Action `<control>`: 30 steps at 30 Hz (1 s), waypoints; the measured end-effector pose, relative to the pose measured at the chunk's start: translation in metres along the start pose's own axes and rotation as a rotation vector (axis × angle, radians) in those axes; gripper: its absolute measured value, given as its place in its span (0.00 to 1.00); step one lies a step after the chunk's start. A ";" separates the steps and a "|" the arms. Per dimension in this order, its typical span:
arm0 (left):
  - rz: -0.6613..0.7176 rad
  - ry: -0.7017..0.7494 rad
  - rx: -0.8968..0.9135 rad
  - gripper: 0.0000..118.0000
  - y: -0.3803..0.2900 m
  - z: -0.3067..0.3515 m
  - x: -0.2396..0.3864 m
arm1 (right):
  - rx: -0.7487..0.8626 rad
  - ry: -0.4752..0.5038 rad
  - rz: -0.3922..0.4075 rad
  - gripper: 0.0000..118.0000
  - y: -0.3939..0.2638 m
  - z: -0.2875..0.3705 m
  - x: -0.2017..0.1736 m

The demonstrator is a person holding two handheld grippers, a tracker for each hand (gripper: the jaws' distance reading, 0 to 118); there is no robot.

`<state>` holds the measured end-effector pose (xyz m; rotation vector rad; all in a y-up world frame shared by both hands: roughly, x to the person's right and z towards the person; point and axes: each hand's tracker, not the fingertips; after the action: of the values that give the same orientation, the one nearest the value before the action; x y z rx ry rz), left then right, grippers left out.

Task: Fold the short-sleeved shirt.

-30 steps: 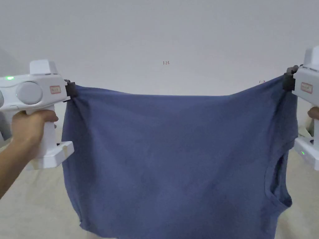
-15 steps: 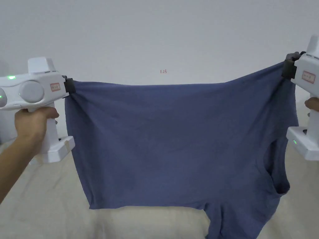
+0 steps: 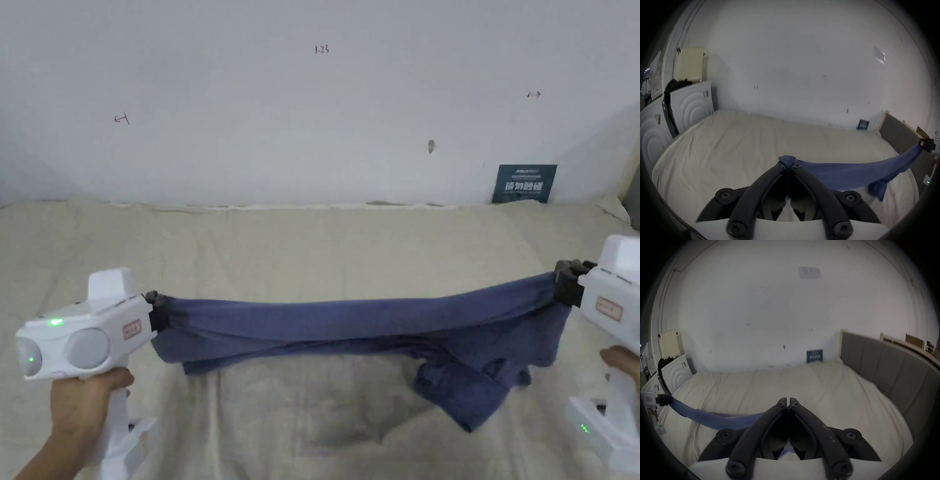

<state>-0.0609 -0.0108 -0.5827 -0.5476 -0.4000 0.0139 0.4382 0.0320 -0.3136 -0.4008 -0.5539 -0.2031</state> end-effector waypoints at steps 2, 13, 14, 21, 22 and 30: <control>0.012 0.004 -0.059 0.02 -0.041 0.013 -0.009 | -0.041 0.013 -0.032 0.03 -0.035 0.015 0.009; 0.055 0.040 -0.293 0.02 -0.209 0.116 -0.056 | -0.256 0.026 -0.100 0.03 -0.185 0.133 0.046; 0.053 0.041 -0.308 0.02 -0.218 0.124 -0.058 | -0.274 0.016 -0.095 0.03 -0.196 0.143 0.050; 0.019 0.089 -0.389 0.02 -0.260 0.165 -0.064 | -0.445 -0.042 -0.097 0.03 -0.263 0.182 0.064; 0.015 0.089 -0.396 0.02 -0.263 0.167 -0.066 | -0.464 -0.044 -0.104 0.03 -0.271 0.184 0.066; 0.030 0.115 -0.442 0.32 -0.260 0.167 -0.061 | -0.554 -0.090 -0.146 0.18 -0.293 0.176 0.066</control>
<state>-0.2038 -0.1564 -0.3431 -0.9863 -0.2819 -0.0785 0.3248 -0.1630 -0.0487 -0.9116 -0.6133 -0.4851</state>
